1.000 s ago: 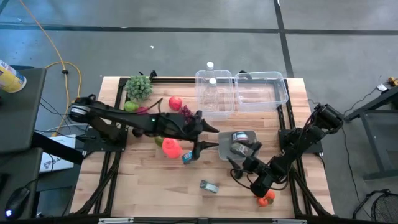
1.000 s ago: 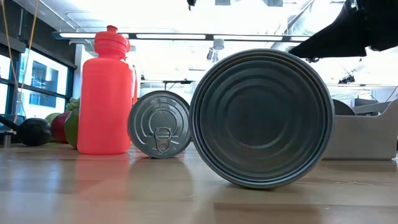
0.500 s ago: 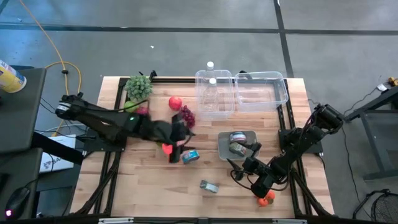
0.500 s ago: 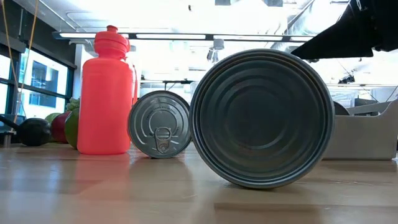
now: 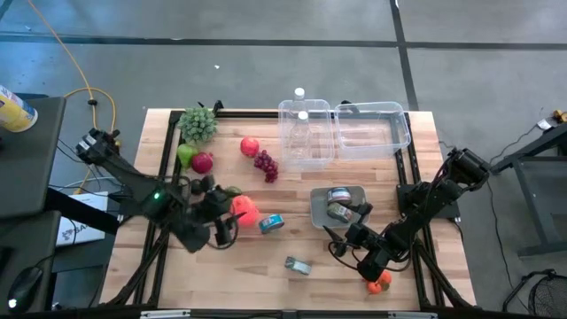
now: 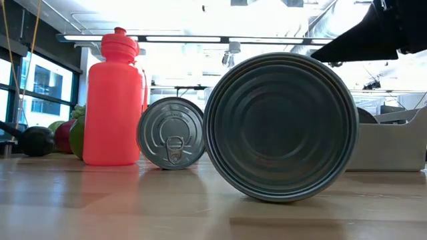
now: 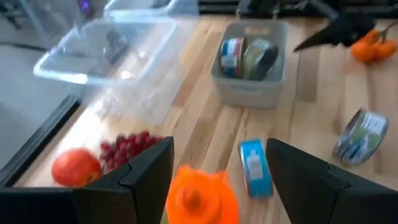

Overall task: Pick & Place Food Item
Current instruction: Put the orange water bottle into the left transparent bin

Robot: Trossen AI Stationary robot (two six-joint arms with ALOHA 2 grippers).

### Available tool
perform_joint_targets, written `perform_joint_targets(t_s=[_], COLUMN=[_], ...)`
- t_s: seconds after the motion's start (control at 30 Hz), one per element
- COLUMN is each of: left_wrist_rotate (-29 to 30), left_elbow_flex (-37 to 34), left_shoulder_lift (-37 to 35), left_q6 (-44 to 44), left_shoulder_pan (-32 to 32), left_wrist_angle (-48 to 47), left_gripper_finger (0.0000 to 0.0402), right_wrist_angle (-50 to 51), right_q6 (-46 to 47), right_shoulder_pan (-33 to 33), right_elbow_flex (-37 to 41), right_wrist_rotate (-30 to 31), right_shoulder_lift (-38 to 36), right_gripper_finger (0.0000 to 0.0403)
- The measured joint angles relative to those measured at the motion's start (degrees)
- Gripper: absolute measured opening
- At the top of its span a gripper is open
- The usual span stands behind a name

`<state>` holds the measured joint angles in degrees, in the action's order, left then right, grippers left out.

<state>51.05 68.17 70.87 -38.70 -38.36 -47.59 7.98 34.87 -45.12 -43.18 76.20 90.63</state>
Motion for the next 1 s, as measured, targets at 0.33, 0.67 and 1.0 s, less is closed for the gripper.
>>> perform_joint_targets(t_s=[0.33,0.67,1.0], left_wrist_rotate=[0.97,-4.19,-9.97], left_elbow_flex=[-5.08,-4.97,-15.62], left_shoulder_lift=[-0.23,-8.07,-21.02], left_q6=[-1.94,2.64,5.96], left_shoulder_pan=[-3.53,-6.06,-0.24], left_wrist_angle=[-5.19,-12.95,-5.74], left_gripper_finger=[0.0246,0.0246,0.0246], right_wrist_angle=[-2.71,-3.14,-3.12], right_q6=[-0.39,-0.42,-0.63], right_shoulder_pan=[0.24,0.45,5.08], right_elbow_flex=[0.0,0.0,0.0], right_wrist_rotate=[0.13,0.2,-0.79], right_shoulder_lift=[0.0,0.0,0.0], right_gripper_finger=[0.0398,0.0398,0.0398])
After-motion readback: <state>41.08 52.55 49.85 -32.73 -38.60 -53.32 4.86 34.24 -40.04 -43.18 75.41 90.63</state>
